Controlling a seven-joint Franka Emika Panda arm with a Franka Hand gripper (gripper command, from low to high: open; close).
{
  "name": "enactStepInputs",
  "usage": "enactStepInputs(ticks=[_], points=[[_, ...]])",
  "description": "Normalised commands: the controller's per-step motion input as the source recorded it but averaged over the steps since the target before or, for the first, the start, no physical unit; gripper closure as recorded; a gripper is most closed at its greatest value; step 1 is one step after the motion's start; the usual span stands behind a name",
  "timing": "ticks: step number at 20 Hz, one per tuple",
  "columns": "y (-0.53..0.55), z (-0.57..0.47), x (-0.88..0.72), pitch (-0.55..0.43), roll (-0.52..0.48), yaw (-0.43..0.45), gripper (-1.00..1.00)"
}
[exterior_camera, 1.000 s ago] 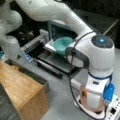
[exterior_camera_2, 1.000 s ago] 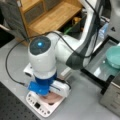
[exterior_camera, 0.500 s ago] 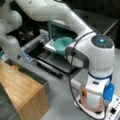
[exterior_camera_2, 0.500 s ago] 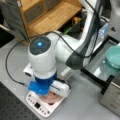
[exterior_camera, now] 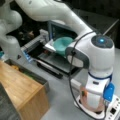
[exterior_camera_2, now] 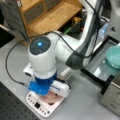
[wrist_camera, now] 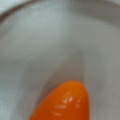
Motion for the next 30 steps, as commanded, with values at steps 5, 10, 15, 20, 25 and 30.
enactStepInputs(ticks=[5, 10, 15, 20, 25, 30], points=[[-0.07, 0.02, -0.01, 0.018, -0.019, 0.030, -1.00], [-0.07, 0.02, -0.01, 0.018, -0.019, 0.030, -1.00], [-0.07, 0.01, -0.04, -0.100, 0.068, -0.480, -1.00], [-0.06, -0.02, -0.14, -0.134, 0.061, -0.329, -1.00], [-0.05, -0.08, -0.18, -0.084, -0.029, -0.033, -1.00], [-0.03, -0.13, -0.23, -0.087, -0.053, -0.031, -1.00]])
